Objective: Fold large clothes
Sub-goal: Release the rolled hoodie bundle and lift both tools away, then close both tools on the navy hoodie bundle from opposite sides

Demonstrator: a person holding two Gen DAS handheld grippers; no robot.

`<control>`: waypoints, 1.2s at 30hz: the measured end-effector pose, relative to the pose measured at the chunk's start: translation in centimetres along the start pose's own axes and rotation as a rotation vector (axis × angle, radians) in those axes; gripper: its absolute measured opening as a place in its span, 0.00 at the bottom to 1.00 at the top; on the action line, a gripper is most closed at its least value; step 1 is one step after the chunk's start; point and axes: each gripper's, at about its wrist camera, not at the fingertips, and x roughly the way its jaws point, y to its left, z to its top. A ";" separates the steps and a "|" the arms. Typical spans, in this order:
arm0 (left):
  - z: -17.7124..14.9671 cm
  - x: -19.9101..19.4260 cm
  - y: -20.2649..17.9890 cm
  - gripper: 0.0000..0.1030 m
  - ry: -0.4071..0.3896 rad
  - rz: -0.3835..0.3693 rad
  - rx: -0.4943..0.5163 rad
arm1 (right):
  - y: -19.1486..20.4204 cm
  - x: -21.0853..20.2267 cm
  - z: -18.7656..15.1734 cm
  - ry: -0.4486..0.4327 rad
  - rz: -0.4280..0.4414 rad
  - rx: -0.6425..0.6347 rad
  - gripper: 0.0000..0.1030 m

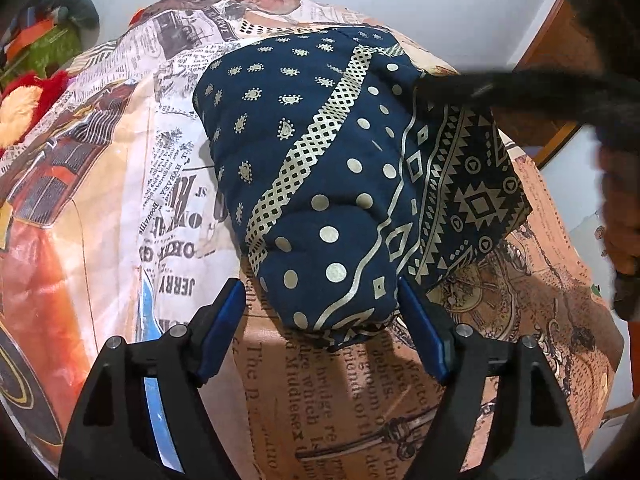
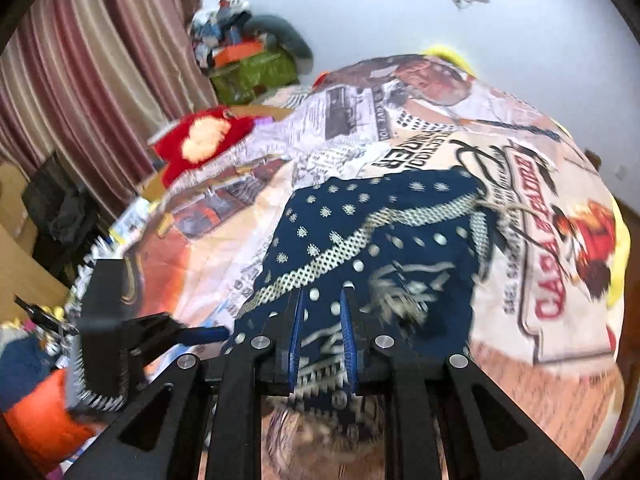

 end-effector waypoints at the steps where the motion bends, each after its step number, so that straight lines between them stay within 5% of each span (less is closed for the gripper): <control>1: 0.0 0.0 0.1 0.75 -0.001 -0.001 0.002 | 0.1 1.2 0.2 0.026 -0.028 -0.009 0.13; 4: -0.1 -0.1 0.1 0.76 0.006 -0.017 0.005 | -1.7 4.8 -0.6 0.108 -0.145 -0.007 0.13; 9: -0.7 -0.3 0.0 0.78 0.030 0.027 0.050 | -5.5 3.7 -2.8 0.082 -0.051 0.096 0.13; 18: -0.1 -5.4 2.9 0.77 -0.084 0.066 -0.033 | -5.8 1.0 -5.5 0.130 -0.193 0.002 0.13; 25: 2.5 -7.4 5.1 0.78 -0.158 0.087 -0.119 | -5.9 -1.9 -5.0 0.071 -0.136 0.063 0.13; 28: 3.6 -6.6 5.9 0.78 -0.148 0.051 -0.167 | -6.1 -3.6 -3.8 -0.022 -0.069 0.131 0.13; 29: 3.9 -6.2 5.9 0.78 -0.142 0.037 -0.180 | -6.2 -3.7 -3.4 -0.042 -0.051 0.154 0.16; 30: 4.0 -5.9 6.0 0.78 -0.136 0.027 -0.186 | -6.6 -3.8 -3.0 -0.058 -0.025 0.186 0.31; 31: 4.3 -5.1 6.1 0.78 -0.121 0.010 -0.200 | -6.8 -3.7 -2.7 -0.062 -0.004 0.216 0.66; 33: 4.7 -3.9 6.1 0.78 -0.095 -0.020 -0.214 | -7.1 -3.1 -2.3 -0.066 0.014 0.257 0.99; 36: 5.1 -2.1 6.1 0.78 -0.055 -0.062 -0.230 | -7.1 -1.8 -1.9 -0.048 -0.008 0.225 0.99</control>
